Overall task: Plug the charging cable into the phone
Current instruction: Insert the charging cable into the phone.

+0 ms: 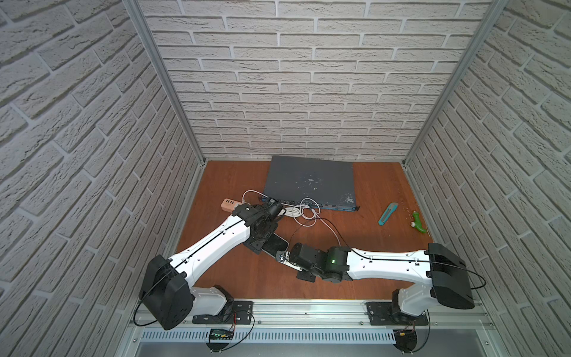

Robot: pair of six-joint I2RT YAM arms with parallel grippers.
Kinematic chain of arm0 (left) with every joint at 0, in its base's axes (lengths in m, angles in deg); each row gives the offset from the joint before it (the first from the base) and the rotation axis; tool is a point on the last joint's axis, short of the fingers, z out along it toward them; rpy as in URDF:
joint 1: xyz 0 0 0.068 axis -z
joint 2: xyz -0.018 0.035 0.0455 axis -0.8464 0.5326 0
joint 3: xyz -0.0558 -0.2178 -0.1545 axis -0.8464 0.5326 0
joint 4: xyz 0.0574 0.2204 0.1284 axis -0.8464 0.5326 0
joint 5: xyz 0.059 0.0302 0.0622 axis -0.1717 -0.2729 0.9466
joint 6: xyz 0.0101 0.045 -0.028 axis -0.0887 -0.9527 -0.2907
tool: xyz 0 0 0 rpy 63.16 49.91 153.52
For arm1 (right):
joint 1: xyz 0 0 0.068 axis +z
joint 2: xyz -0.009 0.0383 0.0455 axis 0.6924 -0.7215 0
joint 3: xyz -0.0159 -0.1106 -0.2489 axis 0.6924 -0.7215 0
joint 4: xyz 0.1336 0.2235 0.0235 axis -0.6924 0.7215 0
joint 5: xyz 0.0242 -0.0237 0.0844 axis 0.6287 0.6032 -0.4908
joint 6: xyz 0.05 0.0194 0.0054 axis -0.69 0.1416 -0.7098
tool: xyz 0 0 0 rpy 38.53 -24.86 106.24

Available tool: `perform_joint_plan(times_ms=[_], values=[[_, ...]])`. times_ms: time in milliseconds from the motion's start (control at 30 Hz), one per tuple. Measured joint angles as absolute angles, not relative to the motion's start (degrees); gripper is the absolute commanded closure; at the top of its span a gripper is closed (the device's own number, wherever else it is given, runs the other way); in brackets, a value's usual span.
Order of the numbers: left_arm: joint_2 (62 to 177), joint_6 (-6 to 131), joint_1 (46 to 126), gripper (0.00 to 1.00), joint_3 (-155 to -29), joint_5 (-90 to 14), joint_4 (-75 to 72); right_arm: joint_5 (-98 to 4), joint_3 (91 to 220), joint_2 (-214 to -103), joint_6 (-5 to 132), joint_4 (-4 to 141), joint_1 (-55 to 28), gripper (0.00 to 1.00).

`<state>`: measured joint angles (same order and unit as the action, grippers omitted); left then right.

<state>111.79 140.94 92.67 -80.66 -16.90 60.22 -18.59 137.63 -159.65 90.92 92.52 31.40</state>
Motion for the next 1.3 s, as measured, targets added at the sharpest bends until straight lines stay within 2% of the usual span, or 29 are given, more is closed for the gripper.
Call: perform_joint_plan(times_ms=[567, 833, 1000, 1300], values=[[109.4, 141.7, 88.8, 1.00, -77.6, -23.9, 58.6, -18.9, 140.7, -159.7, 91.3, 98.2, 32.0, 0.97], [109.1, 141.8, 88.5, 1.00, -77.3, -25.1, 58.2, -26.3, 144.9, -159.9, 89.6, 102.2, 30.9, 0.97], [109.1, 141.8, 88.5, 1.00, -75.4, -25.6, 56.9, -31.8, 145.5, -159.8, 88.7, 103.6, 27.5, 0.97], [108.7, 141.8, 88.5, 1.00, -74.9, -25.9, 56.2, -35.2, 145.5, -159.4, 88.3, 105.3, 25.8, 0.97]])
